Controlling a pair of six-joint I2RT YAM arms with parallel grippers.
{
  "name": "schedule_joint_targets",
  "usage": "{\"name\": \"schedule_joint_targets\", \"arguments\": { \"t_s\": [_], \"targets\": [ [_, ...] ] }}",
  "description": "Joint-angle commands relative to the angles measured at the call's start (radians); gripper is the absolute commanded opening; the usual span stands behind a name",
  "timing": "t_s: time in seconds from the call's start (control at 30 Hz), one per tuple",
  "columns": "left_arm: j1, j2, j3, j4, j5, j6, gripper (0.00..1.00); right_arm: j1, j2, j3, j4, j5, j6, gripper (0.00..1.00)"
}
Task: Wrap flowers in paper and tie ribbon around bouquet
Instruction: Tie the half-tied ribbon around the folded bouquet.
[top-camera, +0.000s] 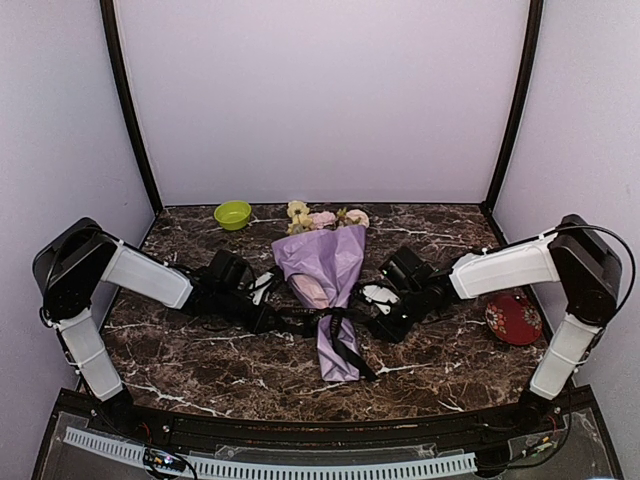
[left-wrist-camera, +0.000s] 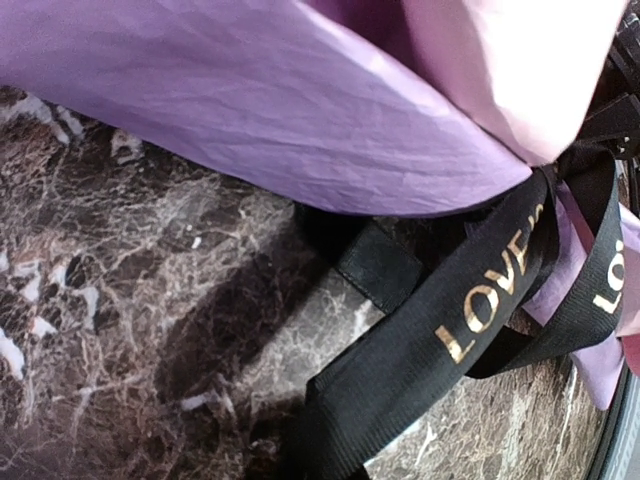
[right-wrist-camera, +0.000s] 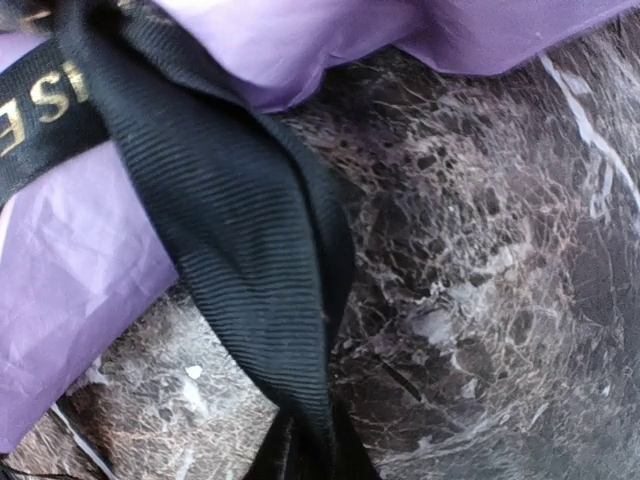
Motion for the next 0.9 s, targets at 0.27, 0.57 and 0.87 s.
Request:
{"name": "schedule_joint_targets", "arguments": {
  "t_s": [0.27,0.57,0.87],
  "targets": [
    [0.145,0.075,-0.036,0.089,0.07,-0.185,0.0,0.021,-0.018,-0.068,-0.037,-0.159,0.126,0.0],
    [0.224,0.146,-0.125,0.172,0.096,-0.295,0.0,0.034,-0.013,-0.141,0.003,-0.223,0.177,0.0],
    [0.227,0.132,-0.142,0.203,0.119,-0.279,0.0,0.024,-0.022,-0.137,-0.004,-0.198,0.168,0.0]
  ]
}}
